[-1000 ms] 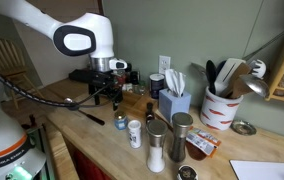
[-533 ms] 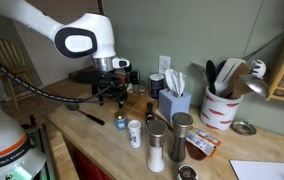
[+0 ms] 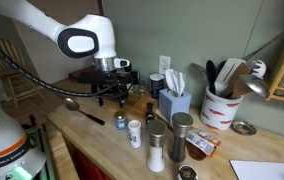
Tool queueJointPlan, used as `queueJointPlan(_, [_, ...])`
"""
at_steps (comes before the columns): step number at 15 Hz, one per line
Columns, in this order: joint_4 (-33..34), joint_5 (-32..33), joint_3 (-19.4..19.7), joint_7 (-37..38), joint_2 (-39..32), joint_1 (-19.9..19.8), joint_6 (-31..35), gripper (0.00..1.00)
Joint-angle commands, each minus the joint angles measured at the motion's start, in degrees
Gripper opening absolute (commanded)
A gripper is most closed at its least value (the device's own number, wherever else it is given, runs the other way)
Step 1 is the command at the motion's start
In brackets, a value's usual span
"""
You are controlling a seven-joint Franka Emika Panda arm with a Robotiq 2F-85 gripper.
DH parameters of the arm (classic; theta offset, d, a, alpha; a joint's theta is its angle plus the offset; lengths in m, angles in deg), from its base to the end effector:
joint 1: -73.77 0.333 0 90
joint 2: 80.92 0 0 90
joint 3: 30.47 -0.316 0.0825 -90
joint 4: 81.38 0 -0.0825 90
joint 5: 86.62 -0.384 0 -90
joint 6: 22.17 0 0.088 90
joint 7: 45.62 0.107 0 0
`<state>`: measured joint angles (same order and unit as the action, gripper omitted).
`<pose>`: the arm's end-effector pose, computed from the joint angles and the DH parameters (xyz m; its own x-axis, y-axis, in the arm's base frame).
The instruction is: Lift the glass jug with the golden lid and put it on the tray second row to the right
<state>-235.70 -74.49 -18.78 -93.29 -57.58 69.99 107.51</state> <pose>0.3667 -0.1026 0.3544 0.7523 0.6542 -0.0783 0.6577 -0.7526 0.0307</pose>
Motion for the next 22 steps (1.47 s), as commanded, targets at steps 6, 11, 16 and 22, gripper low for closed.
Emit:
queueJointPlan(6, [2.14,-1.91,3.36,-16.63,-8.25,0.13,4.91,1.00])
queueJointPlan(11, [2.44,-6.34,4.31,-25.56,-11.02,0.10,6.98,1.00])
queueJointPlan(16, [3.16,-9.93,3.83,-30.67,-13.03,-0.75,7.28,1.00])
queueJointPlan(22, [3.42,-10.32,2.97,-32.39,-15.49,-1.18,11.48,1.00])
